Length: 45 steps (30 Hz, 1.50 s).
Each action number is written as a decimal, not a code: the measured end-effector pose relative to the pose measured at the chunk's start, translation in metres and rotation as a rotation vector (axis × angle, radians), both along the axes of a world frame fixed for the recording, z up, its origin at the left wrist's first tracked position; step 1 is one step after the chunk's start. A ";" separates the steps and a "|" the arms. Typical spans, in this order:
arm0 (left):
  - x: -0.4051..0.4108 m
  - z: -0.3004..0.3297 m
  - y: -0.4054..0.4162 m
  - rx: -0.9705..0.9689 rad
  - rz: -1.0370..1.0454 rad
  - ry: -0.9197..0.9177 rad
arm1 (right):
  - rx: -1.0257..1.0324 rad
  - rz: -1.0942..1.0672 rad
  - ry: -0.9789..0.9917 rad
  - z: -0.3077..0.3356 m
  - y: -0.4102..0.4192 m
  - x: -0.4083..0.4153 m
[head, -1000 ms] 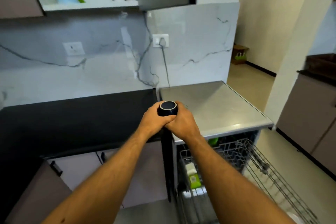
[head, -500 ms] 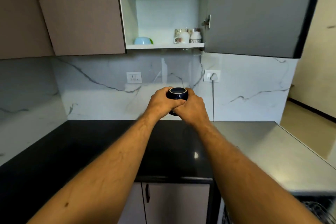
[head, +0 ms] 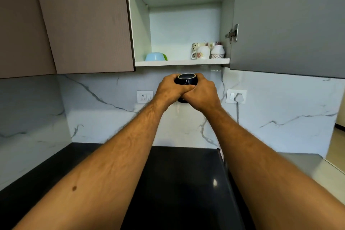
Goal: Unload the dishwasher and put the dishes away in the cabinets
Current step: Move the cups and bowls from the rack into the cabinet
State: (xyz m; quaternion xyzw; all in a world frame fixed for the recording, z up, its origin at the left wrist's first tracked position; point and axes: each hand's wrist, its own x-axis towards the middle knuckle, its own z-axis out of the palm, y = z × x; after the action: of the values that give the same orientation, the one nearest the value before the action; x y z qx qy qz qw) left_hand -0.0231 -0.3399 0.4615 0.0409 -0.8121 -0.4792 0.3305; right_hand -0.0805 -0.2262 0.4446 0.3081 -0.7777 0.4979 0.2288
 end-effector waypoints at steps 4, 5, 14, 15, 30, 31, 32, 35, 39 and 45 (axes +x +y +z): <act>-0.028 0.022 -0.020 0.021 0.000 0.083 | 0.033 -0.017 0.054 0.027 -0.021 -0.031; -0.035 0.028 -0.024 0.039 -0.010 0.112 | 0.031 -0.018 0.071 0.034 -0.026 -0.037; -0.085 0.080 -0.066 -0.021 -0.080 0.197 | -0.042 -0.077 0.148 0.088 -0.064 -0.082; -0.092 0.086 -0.070 -0.028 -0.086 0.197 | -0.051 -0.089 0.153 0.093 -0.068 -0.087; -0.179 0.131 -0.139 -0.204 0.172 0.156 | -0.075 -0.215 0.029 0.151 -0.124 -0.190; -0.185 0.132 -0.142 -0.232 0.198 0.151 | -0.046 -0.228 0.018 0.152 -0.129 -0.198; -0.192 0.133 -0.145 -0.258 0.205 0.134 | -0.013 -0.243 0.011 0.151 -0.134 -0.206; -0.210 0.131 -0.151 -0.267 0.224 0.074 | 0.074 -0.264 -0.012 0.150 -0.152 -0.227; -0.231 0.128 -0.158 -0.320 0.334 0.041 | 0.163 -0.259 -0.074 0.151 -0.168 -0.249; -0.257 0.134 -0.162 -0.499 0.401 -0.099 | 0.222 -0.263 -0.103 0.155 -0.180 -0.266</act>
State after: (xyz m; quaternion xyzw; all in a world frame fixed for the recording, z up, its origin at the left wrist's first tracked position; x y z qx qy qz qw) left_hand -0.2797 -0.5019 0.5957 0.1412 -0.8953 -0.1880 0.3783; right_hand -0.3465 -0.4063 0.5999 0.2013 -0.8721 0.3900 0.2165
